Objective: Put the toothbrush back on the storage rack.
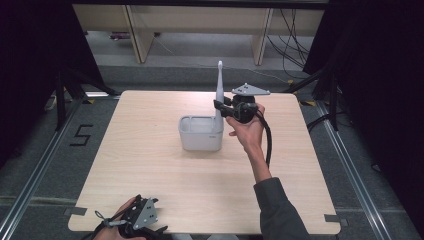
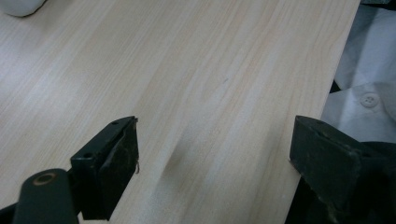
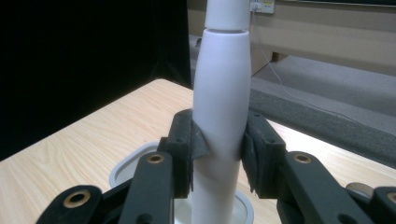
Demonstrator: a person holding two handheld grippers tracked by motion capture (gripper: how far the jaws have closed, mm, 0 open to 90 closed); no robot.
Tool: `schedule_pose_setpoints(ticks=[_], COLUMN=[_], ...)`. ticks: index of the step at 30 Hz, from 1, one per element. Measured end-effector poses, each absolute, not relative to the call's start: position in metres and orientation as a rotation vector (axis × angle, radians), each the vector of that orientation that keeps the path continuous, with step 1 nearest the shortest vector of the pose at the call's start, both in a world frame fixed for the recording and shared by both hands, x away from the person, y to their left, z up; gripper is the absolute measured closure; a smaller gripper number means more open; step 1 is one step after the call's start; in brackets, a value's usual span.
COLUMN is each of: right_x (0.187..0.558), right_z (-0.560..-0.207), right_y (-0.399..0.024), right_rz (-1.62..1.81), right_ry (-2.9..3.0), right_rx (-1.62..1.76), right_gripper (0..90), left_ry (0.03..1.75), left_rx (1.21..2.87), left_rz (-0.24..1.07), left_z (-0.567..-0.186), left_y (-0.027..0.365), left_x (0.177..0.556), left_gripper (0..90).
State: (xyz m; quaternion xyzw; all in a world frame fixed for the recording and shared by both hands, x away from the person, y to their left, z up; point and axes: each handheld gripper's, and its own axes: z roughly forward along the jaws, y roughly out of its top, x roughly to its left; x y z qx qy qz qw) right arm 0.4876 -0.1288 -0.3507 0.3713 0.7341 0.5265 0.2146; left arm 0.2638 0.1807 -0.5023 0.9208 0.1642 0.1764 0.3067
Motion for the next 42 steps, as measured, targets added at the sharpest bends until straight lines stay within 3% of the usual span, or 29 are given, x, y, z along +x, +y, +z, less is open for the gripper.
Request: schedule_pose_setpoints(ticks=[42], right_x=[0.509], right_z=[-0.399], right_y=[-0.120], right_rz=[1.347], right_ry=[2.056], right_rx=[1.137], right_gripper=[66.3], left_ry=[0.431], left_rx=[2.444], left_rz=[0.491], left_z=[-0.503], left_y=[0.180], left_x=[0.264], left_gripper=[15.3])
